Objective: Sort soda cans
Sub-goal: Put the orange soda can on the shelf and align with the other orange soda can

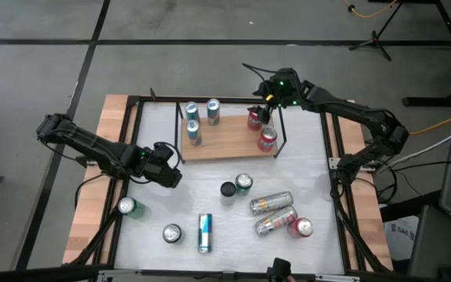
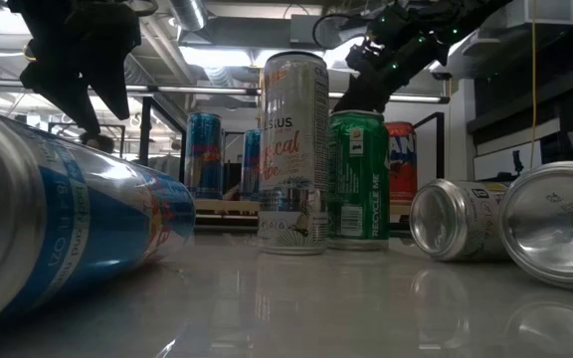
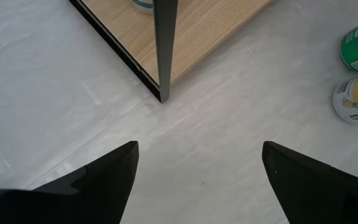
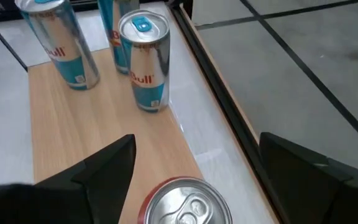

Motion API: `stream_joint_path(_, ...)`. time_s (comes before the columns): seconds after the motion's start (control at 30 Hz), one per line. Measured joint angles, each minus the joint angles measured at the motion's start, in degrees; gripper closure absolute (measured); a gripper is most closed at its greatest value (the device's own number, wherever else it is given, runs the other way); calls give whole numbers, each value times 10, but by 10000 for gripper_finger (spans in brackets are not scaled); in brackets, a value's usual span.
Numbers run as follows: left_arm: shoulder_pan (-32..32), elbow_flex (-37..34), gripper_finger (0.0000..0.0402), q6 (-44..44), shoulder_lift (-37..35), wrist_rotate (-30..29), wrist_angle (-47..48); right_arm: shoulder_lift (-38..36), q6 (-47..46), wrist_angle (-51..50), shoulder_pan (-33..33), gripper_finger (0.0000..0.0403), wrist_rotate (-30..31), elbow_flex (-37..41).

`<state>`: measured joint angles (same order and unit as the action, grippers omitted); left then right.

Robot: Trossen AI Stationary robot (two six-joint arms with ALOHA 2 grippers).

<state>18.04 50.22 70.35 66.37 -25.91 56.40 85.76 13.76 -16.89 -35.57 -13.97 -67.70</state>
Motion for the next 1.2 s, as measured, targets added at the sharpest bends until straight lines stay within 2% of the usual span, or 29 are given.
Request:
stream_joint_path(0.4,0,0,66,0,0,0,-1,19,4,-13,53,72,130,0)
stream_joint_path(0.7,0,0,66,0,0,0,-1,19,-5,-52,53,72,201,0)
stream_joint_path(1.2,0,0,66,0,0,0,-1,18,-4,-71,52,72,233,0)
